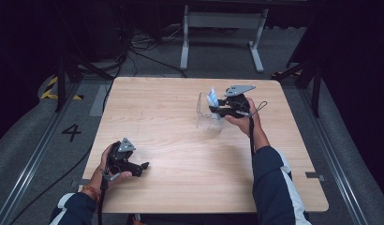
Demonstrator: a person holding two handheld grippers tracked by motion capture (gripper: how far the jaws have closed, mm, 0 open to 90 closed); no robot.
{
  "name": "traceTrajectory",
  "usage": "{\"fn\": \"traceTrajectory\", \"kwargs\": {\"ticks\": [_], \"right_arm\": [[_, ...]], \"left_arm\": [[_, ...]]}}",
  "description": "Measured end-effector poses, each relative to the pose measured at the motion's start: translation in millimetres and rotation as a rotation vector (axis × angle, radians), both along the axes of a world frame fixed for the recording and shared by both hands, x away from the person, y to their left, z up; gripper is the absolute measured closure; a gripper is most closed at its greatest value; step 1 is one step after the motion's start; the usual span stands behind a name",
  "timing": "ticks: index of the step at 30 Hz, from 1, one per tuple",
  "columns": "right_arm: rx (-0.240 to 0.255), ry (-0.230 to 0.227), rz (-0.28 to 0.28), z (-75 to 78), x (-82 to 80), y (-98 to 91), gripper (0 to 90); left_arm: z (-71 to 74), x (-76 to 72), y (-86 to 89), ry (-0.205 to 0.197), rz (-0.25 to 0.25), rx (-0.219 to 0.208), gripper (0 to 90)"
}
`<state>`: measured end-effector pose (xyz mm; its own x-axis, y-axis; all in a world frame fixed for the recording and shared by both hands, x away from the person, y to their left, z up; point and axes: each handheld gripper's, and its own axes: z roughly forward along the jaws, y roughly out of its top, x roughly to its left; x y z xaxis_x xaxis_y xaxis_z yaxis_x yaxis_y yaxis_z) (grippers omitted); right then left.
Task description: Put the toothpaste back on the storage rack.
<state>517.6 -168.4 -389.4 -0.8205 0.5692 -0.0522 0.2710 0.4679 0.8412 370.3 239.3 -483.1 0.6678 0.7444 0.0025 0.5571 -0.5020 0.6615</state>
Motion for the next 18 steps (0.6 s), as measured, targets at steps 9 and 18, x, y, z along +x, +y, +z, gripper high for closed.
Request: {"fn": "traceTrajectory", "kwargs": {"ticks": [9,18], "right_arm": [[-0.037,0.024,0.012,-1.8,-0.2,1.2,57.2],[-0.103,0.053,0.037,-6.3,-1.8,6.1,51.1]], "left_arm": [[-0.2,0.1,-0.1,-0.002,0.0,-0.002,0.5],[0.0,0.0,0.0,0.0,0.0,0.0,0.5]]}}
